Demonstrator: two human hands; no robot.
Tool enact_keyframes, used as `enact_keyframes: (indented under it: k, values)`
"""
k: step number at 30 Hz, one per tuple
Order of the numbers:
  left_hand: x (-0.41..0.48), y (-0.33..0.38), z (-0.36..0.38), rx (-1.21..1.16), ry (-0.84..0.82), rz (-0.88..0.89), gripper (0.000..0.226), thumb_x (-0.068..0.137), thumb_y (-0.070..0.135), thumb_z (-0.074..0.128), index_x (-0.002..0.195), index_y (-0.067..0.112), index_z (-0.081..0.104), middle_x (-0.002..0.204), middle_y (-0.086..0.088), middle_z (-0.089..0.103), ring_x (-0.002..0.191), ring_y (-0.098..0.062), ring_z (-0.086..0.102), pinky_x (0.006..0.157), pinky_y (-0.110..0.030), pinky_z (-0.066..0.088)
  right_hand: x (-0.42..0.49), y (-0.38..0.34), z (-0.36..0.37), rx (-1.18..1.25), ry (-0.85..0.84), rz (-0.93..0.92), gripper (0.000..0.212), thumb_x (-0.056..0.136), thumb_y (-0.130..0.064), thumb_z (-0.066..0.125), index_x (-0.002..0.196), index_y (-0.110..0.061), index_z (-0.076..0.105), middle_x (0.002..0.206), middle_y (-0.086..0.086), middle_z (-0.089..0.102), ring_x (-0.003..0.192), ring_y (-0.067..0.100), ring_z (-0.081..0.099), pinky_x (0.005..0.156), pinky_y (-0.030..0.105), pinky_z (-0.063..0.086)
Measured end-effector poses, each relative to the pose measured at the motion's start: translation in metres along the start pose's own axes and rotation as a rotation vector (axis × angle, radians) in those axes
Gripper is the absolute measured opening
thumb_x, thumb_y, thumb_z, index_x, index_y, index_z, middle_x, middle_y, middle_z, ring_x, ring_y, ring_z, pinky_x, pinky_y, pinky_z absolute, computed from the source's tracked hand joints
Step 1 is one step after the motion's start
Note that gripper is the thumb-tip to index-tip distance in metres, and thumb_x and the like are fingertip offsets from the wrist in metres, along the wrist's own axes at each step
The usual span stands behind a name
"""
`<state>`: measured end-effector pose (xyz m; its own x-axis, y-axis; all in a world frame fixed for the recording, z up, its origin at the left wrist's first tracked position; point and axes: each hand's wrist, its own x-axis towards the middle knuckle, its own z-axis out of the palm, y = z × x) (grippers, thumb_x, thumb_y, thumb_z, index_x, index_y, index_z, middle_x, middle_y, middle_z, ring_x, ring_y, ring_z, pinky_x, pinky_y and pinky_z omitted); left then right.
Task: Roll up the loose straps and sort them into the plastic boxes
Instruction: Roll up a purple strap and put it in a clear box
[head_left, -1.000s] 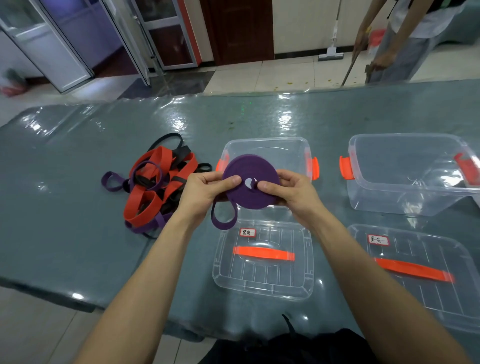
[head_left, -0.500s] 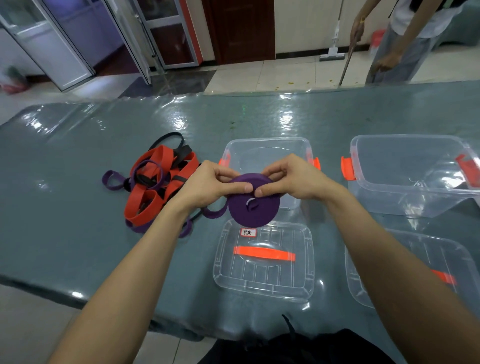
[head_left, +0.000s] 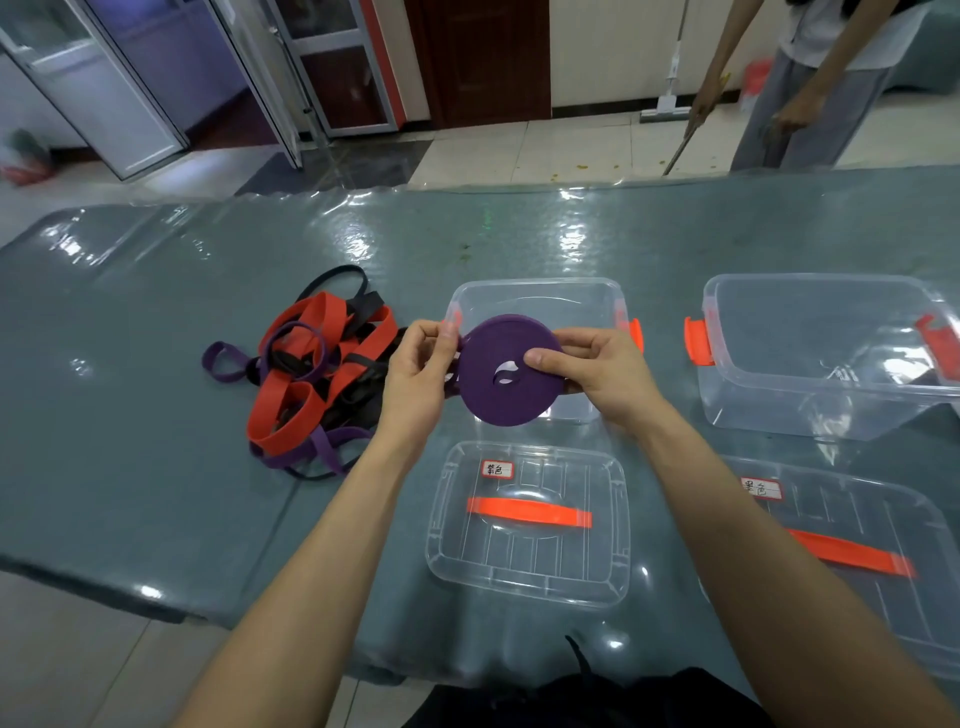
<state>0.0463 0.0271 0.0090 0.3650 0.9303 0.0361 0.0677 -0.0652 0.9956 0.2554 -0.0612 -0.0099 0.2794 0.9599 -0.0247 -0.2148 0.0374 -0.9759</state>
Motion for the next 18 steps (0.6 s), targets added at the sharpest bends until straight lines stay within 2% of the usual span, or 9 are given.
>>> enact_keyframes:
  k: [3,4,6,8,11,13,15,17,18]
  values:
    - [-0.003,-0.006,0.000,-0.157,-0.092,-0.028,0.019,0.109,0.025,0.067,0.125,0.016,0.068,0.125,-0.015,0.073,0.105,-0.022,0.074,0.094,-0.053,0.063,0.000,0.005,-0.001,0.056,0.074,-0.011,0.027,0.082,-0.023,0.092,0.107,-0.017,0.084,0.102,0.012,0.083,0.091,0.024,0.082,0.069,0.028,0.063]
    - [-0.005,-0.009,0.000,-0.167,-0.126,-0.028,0.029,0.105,0.020,0.073,0.133,0.018,0.067,0.132,-0.018,0.070,0.109,-0.025,0.074,0.098,-0.054,0.062,0.000,0.007,0.000,0.085,0.096,-0.011,0.026,0.082,-0.023,0.093,0.106,-0.017,0.084,0.103,0.013,0.083,0.091,0.025,0.082,0.070,0.029,0.064]
    - [-0.007,-0.011,0.001,-0.118,-0.152,-0.010,0.048,0.098,0.010,0.081,0.140,0.023,0.066,0.136,-0.021,0.067,0.109,-0.030,0.077,0.095,-0.054,0.065,-0.001,0.010,0.002,0.139,0.121,0.000,0.030,0.079,-0.025,0.093,0.106,-0.015,0.084,0.103,0.014,0.083,0.092,0.028,0.082,0.070,0.031,0.065]
    - [-0.004,-0.011,-0.001,-0.077,-0.146,0.009,0.052,0.095,0.004,0.083,0.141,0.023,0.067,0.131,-0.017,0.072,0.104,-0.031,0.079,0.089,-0.050,0.067,-0.004,0.015,0.004,0.151,0.127,0.022,0.041,0.075,-0.028,0.094,0.111,-0.012,0.082,0.103,0.016,0.083,0.094,0.031,0.082,0.071,0.033,0.065]
    - [0.001,-0.009,-0.008,-0.044,-0.183,0.012,0.051,0.094,0.004,0.083,0.139,0.022,0.069,0.127,-0.011,0.076,0.100,-0.028,0.080,0.083,-0.041,0.067,-0.005,0.017,-0.001,0.120,0.069,0.079,0.046,0.075,-0.030,0.093,0.113,-0.009,0.079,0.106,0.016,0.082,0.097,0.032,0.081,0.074,0.033,0.066]
    - [0.004,-0.008,-0.015,0.011,-0.220,0.023,0.050,0.094,0.004,0.083,0.139,0.022,0.069,0.129,-0.013,0.075,0.098,-0.028,0.079,0.087,-0.046,0.068,-0.005,0.013,-0.005,0.084,0.008,0.098,0.048,0.075,-0.035,0.092,0.113,-0.011,0.078,0.107,0.015,0.082,0.096,0.028,0.081,0.074,0.033,0.065]
    - [0.007,-0.006,-0.019,0.088,-0.266,0.045,0.049,0.093,0.006,0.084,0.136,0.025,0.071,0.128,-0.014,0.073,0.094,-0.029,0.078,0.093,-0.055,0.066,-0.002,0.005,-0.007,0.023,-0.027,0.080,0.047,0.080,-0.043,0.088,0.121,-0.022,0.076,0.108,0.010,0.082,0.094,0.023,0.081,0.074,0.032,0.064]
    - [0.011,-0.003,-0.021,0.182,-0.319,0.068,0.047,0.092,0.010,0.086,0.133,0.028,0.073,0.127,-0.012,0.074,0.098,-0.039,0.078,0.098,-0.060,0.063,0.001,-0.001,-0.008,-0.064,-0.049,0.029,0.036,0.091,-0.043,0.081,0.125,-0.033,0.076,0.109,0.006,0.082,0.095,0.019,0.079,0.075,0.030,0.063]
    - [0.012,-0.001,-0.022,0.220,-0.350,0.081,0.046,0.091,0.012,0.087,0.132,0.029,0.074,0.127,-0.010,0.074,0.105,-0.040,0.077,0.100,-0.060,0.062,0.003,-0.003,-0.007,-0.103,-0.049,0.009,0.026,0.096,-0.039,0.079,0.121,-0.033,0.079,0.107,0.004,0.083,0.094,0.016,0.079,0.073,0.029,0.063]
